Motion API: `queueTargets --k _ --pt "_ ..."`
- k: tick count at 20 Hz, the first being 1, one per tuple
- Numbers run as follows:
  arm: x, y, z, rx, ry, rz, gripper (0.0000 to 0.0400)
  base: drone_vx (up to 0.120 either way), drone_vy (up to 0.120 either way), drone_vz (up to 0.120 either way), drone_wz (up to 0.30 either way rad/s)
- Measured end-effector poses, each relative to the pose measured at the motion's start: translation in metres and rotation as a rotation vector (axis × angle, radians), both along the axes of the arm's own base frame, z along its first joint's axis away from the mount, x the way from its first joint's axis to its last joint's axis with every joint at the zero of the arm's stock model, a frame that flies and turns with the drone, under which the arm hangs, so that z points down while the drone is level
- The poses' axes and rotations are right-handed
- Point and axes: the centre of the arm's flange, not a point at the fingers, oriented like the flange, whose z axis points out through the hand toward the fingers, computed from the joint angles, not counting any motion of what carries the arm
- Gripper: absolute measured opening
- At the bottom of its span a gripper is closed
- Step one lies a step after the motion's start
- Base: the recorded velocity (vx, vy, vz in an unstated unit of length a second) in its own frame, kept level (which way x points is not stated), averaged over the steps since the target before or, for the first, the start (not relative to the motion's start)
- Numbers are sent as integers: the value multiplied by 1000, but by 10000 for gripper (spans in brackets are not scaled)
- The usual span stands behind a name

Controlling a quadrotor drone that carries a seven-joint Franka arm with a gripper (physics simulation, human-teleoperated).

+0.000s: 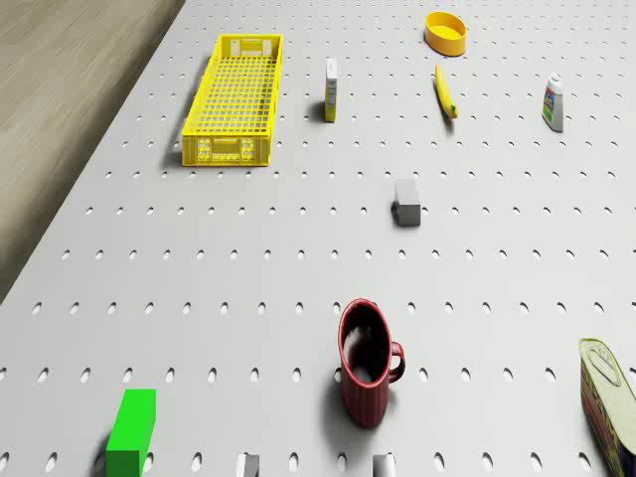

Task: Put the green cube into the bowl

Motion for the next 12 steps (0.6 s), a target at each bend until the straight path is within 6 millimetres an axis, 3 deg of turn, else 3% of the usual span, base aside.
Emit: queueTargets --k 7,12 --pt "-3 0 50 0 -6 0 400 0 0 0 0" --pt "-1 0 75 0 -9 0 400 0 0 0 0"
